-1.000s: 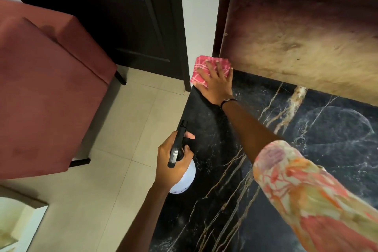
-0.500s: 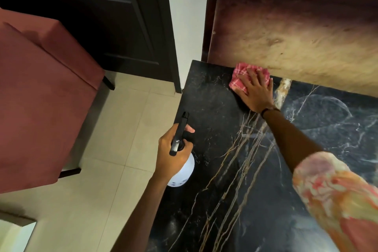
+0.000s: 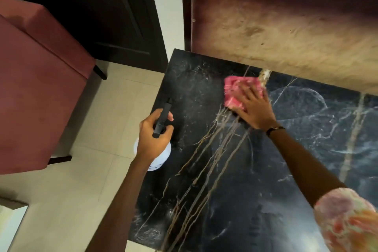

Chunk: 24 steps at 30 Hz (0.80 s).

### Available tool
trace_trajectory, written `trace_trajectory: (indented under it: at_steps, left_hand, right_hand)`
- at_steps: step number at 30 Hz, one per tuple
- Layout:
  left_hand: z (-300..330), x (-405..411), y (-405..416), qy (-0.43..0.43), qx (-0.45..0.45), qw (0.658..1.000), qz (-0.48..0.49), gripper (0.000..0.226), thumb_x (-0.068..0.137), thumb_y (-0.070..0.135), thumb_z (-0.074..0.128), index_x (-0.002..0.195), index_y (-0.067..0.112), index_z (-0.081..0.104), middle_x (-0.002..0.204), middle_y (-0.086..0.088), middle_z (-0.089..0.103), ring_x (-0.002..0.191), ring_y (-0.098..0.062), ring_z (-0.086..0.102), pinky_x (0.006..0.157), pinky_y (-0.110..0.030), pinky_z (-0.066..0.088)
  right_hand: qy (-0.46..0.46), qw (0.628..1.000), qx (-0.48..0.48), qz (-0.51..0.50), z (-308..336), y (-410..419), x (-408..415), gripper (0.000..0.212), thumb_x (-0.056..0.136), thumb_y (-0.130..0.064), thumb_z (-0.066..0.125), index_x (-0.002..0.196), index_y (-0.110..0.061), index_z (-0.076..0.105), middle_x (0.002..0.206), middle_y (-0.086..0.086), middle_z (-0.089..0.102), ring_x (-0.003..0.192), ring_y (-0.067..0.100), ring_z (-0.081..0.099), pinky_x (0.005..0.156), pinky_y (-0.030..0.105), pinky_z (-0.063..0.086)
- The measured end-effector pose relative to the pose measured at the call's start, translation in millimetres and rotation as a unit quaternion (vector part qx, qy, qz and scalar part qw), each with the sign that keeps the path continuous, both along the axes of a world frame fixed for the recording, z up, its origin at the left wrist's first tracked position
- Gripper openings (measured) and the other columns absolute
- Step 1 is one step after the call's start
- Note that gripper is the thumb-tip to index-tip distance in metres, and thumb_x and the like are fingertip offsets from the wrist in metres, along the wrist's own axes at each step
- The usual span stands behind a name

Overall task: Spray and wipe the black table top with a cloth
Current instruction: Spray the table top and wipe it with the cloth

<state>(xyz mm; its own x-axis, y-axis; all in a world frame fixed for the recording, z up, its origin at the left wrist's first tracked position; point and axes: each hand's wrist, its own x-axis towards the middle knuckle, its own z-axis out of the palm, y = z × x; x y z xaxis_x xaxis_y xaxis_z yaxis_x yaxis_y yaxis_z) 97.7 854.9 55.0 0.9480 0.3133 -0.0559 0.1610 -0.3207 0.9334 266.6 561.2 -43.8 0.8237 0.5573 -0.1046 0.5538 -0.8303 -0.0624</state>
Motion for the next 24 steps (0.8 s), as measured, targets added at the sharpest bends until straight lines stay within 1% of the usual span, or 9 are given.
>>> trace_trajectory:
  at_steps: [3, 7, 10, 13, 15, 17, 19, 21, 24]
  left_hand:
    - [0.6, 0.3, -13.8, 0.009, -0.004, 1.000, 0.000, 0.014, 0.077, 0.010, 0.055, 0.089, 0.011, 0.062, 0.086, 0.004, 0.064, 0.086, -0.012, 0.063, 0.083, -0.010, 0.048]
    - [-0.8, -0.1, -39.3, 0.032, -0.001, 0.999, -0.037, 0.013, 0.079, 0.008, 0.057, 0.088, 0.015, 0.063, 0.088, 0.004, 0.066, 0.092, -0.012, 0.063, 0.085, -0.007, 0.045]
    - [2.2, 4.4, -59.1, 0.046, -0.020, 0.998, -0.043, 0.020, 0.082, -0.003, 0.059, 0.088, 0.016, 0.063, 0.087, 0.004, 0.066, 0.092, -0.008, 0.063, 0.084, -0.006, 0.045]
    - [8.9, 10.6, -76.5, 0.043, -0.028, 0.997, -0.049, 0.025, 0.083, -0.005, 0.058, 0.087, 0.019, 0.062, 0.087, 0.004, 0.066, 0.088, -0.008, 0.064, 0.080, -0.007, 0.047]
    - [13.7, 13.8, -85.0, 0.045, -0.042, 0.997, -0.047, 0.029, 0.083, -0.008, 0.057, 0.086, 0.020, 0.062, 0.086, 0.002, 0.065, 0.077, -0.007, 0.063, 0.068, -0.010, 0.049]
    - [16.5, 15.7, -90.9, 0.053, -0.054, 0.996, -0.043, 0.033, 0.083, -0.010, 0.055, 0.085, 0.022, 0.062, 0.086, 0.001, 0.064, 0.069, -0.006, 0.060, 0.058, -0.011, 0.047]
    - [17.6, 15.6, -95.5, 0.056, -0.051, 0.996, -0.045, 0.034, 0.083, -0.010, 0.055, 0.085, 0.023, 0.062, 0.086, 0.000, 0.064, 0.069, -0.005, 0.060, 0.057, -0.011, 0.047]
    - [18.7, 12.8, -99.9, 0.057, -0.052, 0.996, -0.049, 0.033, 0.083, -0.010, 0.055, 0.086, 0.022, 0.062, 0.086, 0.000, 0.064, 0.067, -0.004, 0.060, 0.057, -0.010, 0.048]
    - [20.0, 5.3, -105.6, 0.073, -0.053, 0.995, -0.041, 0.033, 0.084, -0.008, 0.056, 0.085, 0.024, 0.062, 0.087, 0.002, 0.065, 0.068, -0.002, 0.061, 0.065, -0.016, 0.049]
  right_hand:
    - [0.017, 0.995, 0.011, -0.093, 7.0, -32.6, 31.2, 0.075, 0.087, -0.072, 0.009, 0.147, -0.033, 0.028, 0.159, 0.003, 0.017, 0.147, 0.032, 0.008, 0.110, 0.070, 0.008]
    - [0.035, 0.987, 0.020, -0.155, 12.3, 10.2, 61.1, 0.068, 0.087, -0.068, 0.016, 0.148, -0.039, 0.018, 0.161, 0.001, 0.006, 0.147, 0.034, 0.000, 0.108, 0.069, -0.003]
    - [0.027, 0.995, 0.022, -0.097, 8.4, 47.4, 56.7, 0.060, 0.092, -0.064, 0.027, 0.146, -0.038, 0.026, 0.160, 0.000, 0.011, 0.147, 0.033, 0.003, 0.108, 0.070, 0.000]
    - [0.011, 1.000, 0.024, -0.001, 1.4, 45.9, 26.4, 0.057, 0.092, -0.061, 0.035, 0.143, -0.035, 0.035, 0.158, 0.001, 0.022, 0.146, 0.033, 0.011, 0.109, 0.071, 0.010]
    - [-0.006, 0.997, 0.015, 0.069, -1.4, 17.0, 6.6, 0.058, 0.091, -0.063, 0.033, 0.142, -0.034, 0.038, 0.156, 0.002, 0.028, 0.145, 0.032, 0.016, 0.109, 0.069, 0.017]
    - [-0.016, 0.995, 0.009, 0.095, -4.2, -27.7, -1.2, 0.060, 0.092, -0.065, 0.028, 0.143, -0.035, 0.035, 0.156, 0.002, 0.028, 0.146, 0.030, 0.015, 0.111, 0.066, 0.015]
    - [-0.003, 0.999, 0.008, 0.053, -0.7, -69.5, 5.5, 0.065, 0.091, -0.070, 0.016, 0.144, -0.035, 0.032, 0.156, 0.004, 0.027, 0.146, 0.031, 0.014, 0.111, 0.066, 0.013]
    - [0.014, 1.000, 0.005, -0.026, 4.0, -88.0, 25.0, 0.075, 0.088, -0.073, 0.006, 0.144, -0.032, 0.035, 0.156, 0.006, 0.028, 0.145, 0.034, 0.016, 0.110, 0.069, 0.012]
    - [0.037, 0.991, 0.027, -0.122, 8.1, -66.8, 54.1, 0.079, 0.083, -0.076, 0.005, 0.147, -0.036, 0.027, 0.159, 0.002, 0.016, 0.146, 0.035, 0.009, 0.109, 0.070, 0.004]
